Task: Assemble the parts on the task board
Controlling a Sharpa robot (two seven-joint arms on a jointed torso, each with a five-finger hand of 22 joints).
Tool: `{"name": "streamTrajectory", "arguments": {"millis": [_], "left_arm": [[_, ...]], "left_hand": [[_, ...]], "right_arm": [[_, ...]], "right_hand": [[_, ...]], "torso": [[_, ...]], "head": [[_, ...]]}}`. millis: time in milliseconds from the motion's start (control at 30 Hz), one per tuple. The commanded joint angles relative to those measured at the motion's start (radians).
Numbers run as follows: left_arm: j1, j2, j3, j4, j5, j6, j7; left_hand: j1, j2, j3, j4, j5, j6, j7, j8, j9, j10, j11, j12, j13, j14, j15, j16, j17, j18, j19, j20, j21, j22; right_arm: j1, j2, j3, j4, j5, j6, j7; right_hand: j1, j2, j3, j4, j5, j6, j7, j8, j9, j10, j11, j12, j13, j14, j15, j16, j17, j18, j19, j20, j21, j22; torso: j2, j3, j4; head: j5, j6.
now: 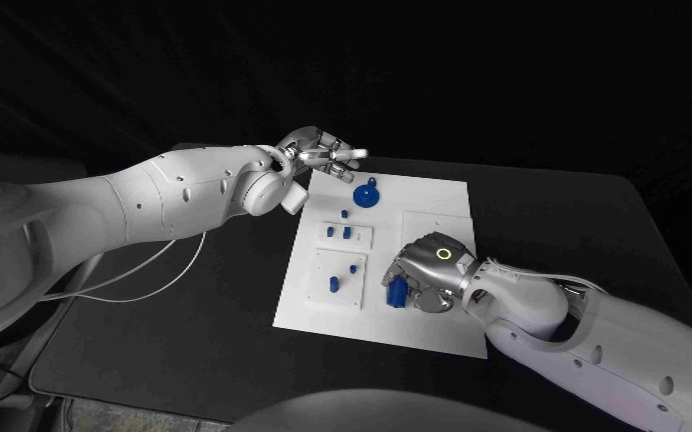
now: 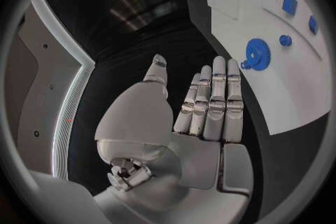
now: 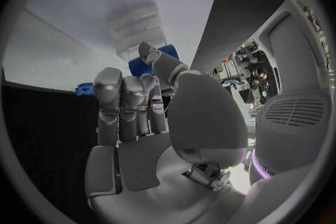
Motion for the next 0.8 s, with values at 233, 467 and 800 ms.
{"name": "streamTrajectory", "arguments": {"millis": [233,467,800], "left_arm": [[0.000,0.003,0.001,0.000,0.009,0.020,0.001],[0.000,0.003,0.001,0.000,0.006,0.012,-0.004],[0.000,0.002,0.001,0.000,0.004,0.012,-0.012]], "left_hand": [[-0.003,-0.006,0.004,0.014,-0.006,-0.006,-0.001,0.000,0.001,-0.007,-0.002,-0.002,0.001,-0.006,-0.001,-0.006,-0.001,-0.014,-0.004,0.007,0.007,-0.003],[-0.003,-0.003,0.005,0.016,-0.006,-0.006,-0.001,0.000,0.001,-0.006,-0.002,-0.002,0.001,-0.006,-0.001,-0.005,-0.002,-0.014,-0.004,0.007,0.008,-0.003],[-0.001,0.003,0.006,0.015,-0.005,-0.006,-0.001,0.000,0.001,-0.006,-0.002,-0.002,0.001,-0.006,-0.001,-0.006,-0.001,-0.014,-0.004,0.007,0.008,-0.004]], "right_arm": [[0.000,0.017,0.000,-0.022,-0.006,0.022,0.006],[-0.001,0.031,0.000,-0.040,-0.007,0.029,0.000],[-0.001,0.035,-0.001,-0.054,-0.004,0.063,-0.018]], "right_hand": [[-0.001,0.008,-0.005,0.000,-0.006,0.047,0.064,0.002,-0.001,-0.012,-0.001,0.006,-0.001,-0.002,0.007,-0.010,-0.001,0.013,-0.010,0.001,-0.011,0.086],[0.000,0.007,0.001,0.000,-0.006,0.010,0.063,0.001,-0.008,-0.024,-0.002,0.004,-0.002,-0.013,0.006,-0.024,-0.007,0.015,-0.018,0.000,-0.035,0.081],[0.007,-0.012,0.032,-0.002,-0.001,-0.084,0.053,0.001,-0.012,-0.064,0.004,-0.011,-0.006,-0.054,0.012,-0.064,-0.031,0.026,-0.049,0.006,-0.136,0.058]], "torso": [[0.000,-0.0004,0.0013],[0.001,-0.0005,0.0017],[0.000,-0.0013,0.0008]], "head": [[-0.002,0.000],[0.001,-0.003],[0.002,-0.007]]}}
